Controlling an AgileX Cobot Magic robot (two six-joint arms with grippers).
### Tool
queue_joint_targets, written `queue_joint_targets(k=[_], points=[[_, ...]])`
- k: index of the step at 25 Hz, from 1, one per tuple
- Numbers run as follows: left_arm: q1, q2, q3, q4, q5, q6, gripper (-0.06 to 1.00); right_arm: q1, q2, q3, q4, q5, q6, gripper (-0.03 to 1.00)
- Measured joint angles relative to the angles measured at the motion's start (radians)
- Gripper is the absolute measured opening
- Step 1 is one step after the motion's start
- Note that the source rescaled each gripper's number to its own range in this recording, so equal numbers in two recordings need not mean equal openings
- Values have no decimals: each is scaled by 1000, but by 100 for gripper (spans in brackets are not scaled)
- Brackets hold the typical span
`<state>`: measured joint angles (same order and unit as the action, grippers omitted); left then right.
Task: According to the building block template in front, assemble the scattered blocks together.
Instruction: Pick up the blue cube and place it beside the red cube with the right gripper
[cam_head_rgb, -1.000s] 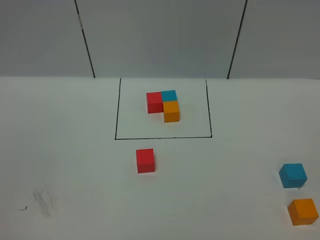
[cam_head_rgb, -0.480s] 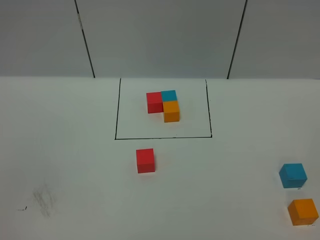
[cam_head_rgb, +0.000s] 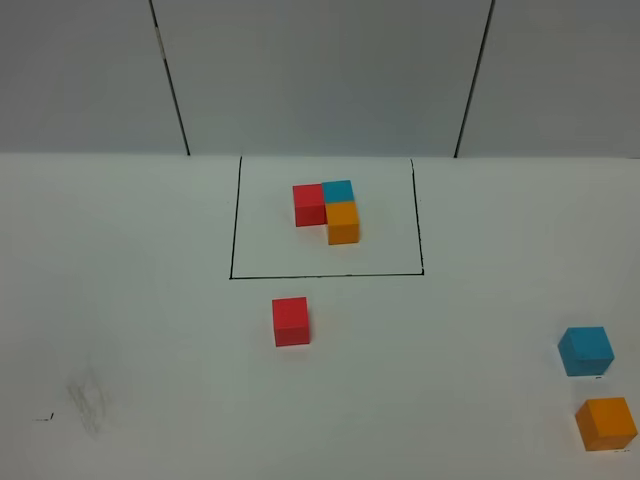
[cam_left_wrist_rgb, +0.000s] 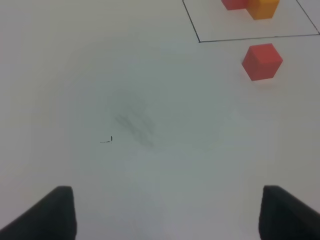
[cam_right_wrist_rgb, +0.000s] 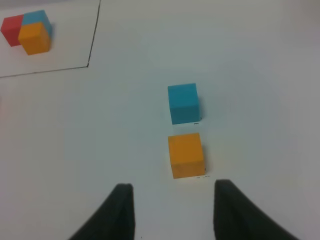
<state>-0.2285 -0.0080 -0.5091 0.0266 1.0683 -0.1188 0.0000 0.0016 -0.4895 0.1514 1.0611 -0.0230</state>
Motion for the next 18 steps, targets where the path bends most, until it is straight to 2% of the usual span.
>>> queue_joint_targets(k=[5, 11, 18], points=[[48, -1, 0, -3, 0, 2, 94, 0, 0, 0, 0, 0, 0, 0], [155, -1, 0, -3, 0, 4, 94, 0, 0, 0, 0, 0, 0, 0], [246, -1, 0, -3, 0, 4, 94, 0, 0, 0, 0, 0, 0, 0]])
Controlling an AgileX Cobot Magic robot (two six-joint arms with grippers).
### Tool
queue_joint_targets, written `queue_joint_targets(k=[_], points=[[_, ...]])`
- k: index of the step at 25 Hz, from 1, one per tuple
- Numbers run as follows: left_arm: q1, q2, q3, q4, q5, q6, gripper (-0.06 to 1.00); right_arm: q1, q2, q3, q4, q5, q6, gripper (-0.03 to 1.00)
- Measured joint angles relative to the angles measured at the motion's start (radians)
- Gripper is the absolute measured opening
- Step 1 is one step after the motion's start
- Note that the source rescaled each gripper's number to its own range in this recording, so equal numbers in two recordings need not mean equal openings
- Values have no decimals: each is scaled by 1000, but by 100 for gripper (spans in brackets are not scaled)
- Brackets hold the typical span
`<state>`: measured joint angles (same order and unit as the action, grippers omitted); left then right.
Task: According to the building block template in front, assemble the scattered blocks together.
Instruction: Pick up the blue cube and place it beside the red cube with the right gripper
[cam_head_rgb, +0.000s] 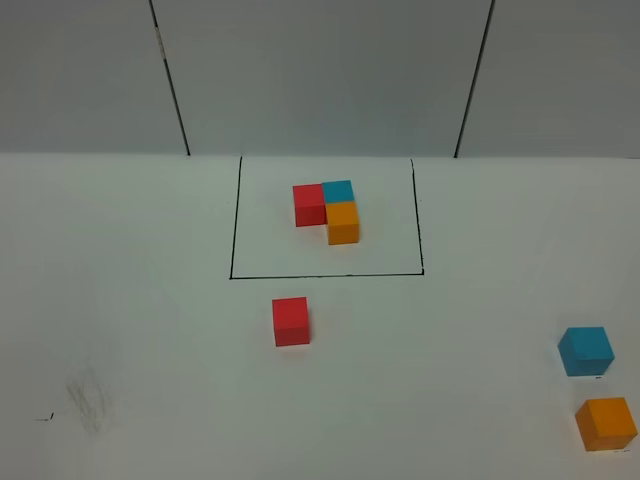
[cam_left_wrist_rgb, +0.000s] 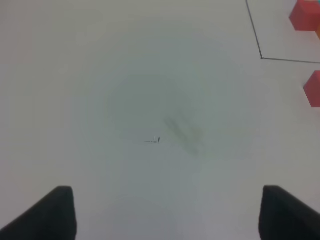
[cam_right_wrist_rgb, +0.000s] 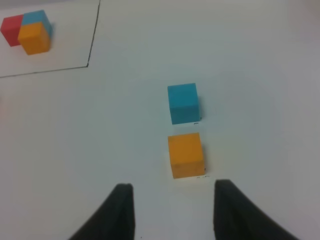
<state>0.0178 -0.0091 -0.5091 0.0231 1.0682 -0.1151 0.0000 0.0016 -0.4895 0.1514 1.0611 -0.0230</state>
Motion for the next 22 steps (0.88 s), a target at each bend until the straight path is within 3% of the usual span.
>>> queue_joint_targets(k=[22], points=[[31, 0, 0, 0, 0, 0, 94, 0, 0, 0, -19, 1, -20, 0]])
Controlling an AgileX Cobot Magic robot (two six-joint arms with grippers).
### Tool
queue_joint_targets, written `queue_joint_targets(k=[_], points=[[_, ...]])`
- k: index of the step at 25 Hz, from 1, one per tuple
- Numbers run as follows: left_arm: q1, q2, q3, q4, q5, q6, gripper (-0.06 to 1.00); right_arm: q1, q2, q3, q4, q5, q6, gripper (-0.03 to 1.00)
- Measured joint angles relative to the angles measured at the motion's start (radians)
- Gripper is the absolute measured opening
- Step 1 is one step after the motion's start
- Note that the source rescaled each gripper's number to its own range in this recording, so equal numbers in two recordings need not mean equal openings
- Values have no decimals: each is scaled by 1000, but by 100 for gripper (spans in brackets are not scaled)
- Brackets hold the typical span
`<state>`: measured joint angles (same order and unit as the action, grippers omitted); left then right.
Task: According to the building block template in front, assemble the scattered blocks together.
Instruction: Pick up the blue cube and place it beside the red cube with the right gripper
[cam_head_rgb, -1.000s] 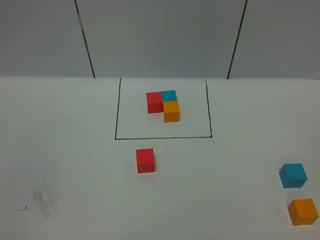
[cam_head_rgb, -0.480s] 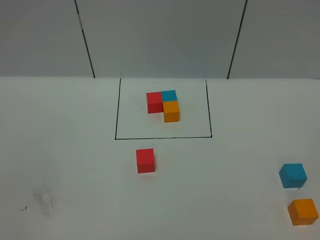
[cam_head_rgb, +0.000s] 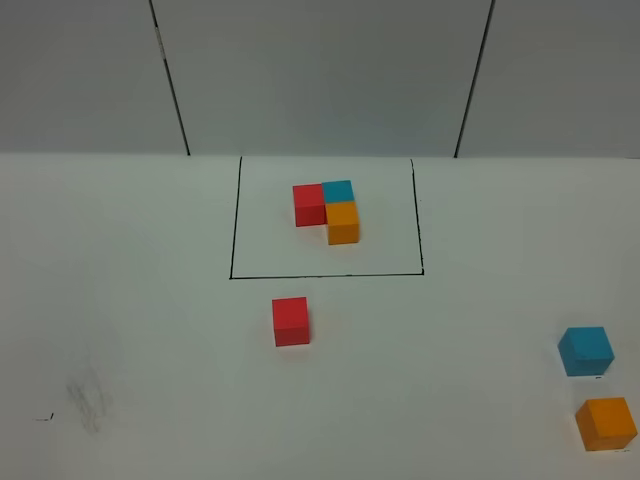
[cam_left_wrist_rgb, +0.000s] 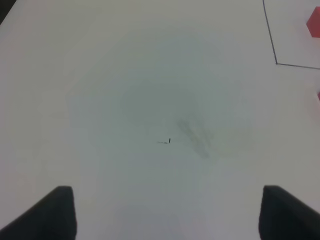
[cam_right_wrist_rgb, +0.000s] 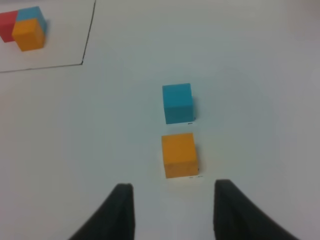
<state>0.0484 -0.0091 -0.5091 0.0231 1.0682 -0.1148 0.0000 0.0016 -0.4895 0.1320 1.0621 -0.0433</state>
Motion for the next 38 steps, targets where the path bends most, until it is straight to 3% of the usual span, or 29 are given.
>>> queue_joint_targets(k=[27, 33, 38], points=[[0, 0, 0, 0, 0, 0, 94, 0, 6, 0, -12, 3, 22, 0], [0, 0, 0, 0, 0, 0, 94, 0, 127, 0, -35, 1, 91, 0], [0, 0, 0, 0, 0, 0, 94, 0, 302, -15, -36, -2, 82, 0]])
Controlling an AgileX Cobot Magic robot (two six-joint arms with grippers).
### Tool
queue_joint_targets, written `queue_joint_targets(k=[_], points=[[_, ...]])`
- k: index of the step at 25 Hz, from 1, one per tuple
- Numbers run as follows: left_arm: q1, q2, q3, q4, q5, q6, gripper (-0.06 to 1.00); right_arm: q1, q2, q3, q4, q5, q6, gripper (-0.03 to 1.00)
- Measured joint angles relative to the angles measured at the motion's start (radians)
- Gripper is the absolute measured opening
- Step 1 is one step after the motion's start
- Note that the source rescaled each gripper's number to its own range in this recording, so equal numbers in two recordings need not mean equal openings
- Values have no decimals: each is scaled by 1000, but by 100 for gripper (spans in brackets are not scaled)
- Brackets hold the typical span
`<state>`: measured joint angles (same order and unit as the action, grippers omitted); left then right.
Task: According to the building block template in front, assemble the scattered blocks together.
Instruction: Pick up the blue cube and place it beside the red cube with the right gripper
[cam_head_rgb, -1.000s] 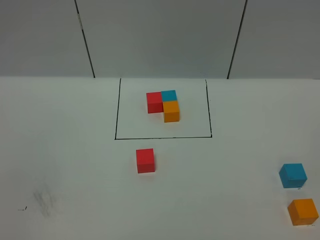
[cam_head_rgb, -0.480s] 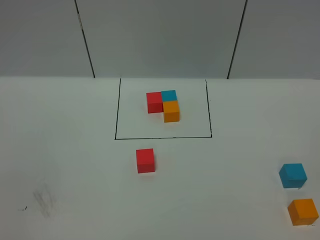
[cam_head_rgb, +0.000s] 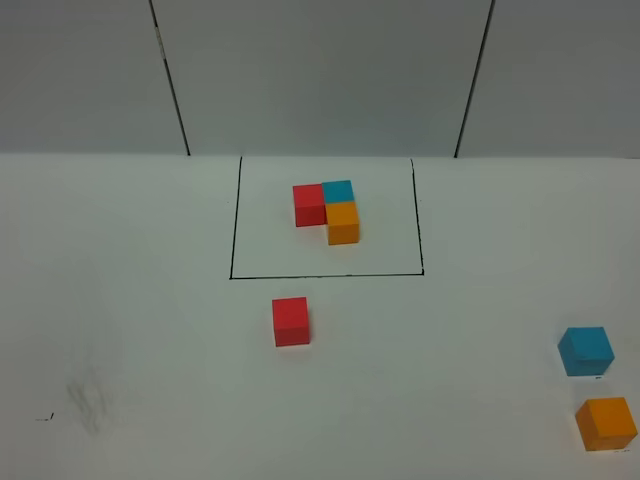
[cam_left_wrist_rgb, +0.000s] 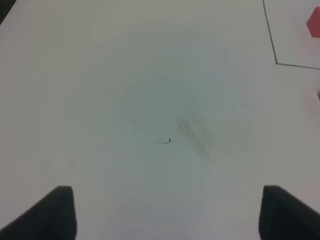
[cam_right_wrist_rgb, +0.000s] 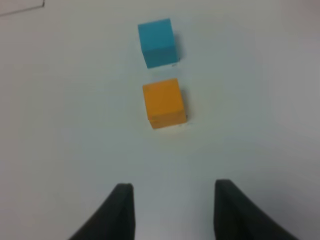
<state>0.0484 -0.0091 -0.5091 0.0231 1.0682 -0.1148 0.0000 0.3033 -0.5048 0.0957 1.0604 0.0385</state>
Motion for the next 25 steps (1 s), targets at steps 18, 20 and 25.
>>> queue_joint_targets(k=[18, 20, 25], points=[[0, 0, 0, 0, 0, 0, 94, 0, 574, -362, -2, 142, -170, 0], [0, 0, 0, 0, 0, 0, 94, 0, 617, -363, -3, 152, -170, 0], [0, 0, 0, 0, 0, 0, 94, 0, 678, -363, -22, 154, -195, 0]])
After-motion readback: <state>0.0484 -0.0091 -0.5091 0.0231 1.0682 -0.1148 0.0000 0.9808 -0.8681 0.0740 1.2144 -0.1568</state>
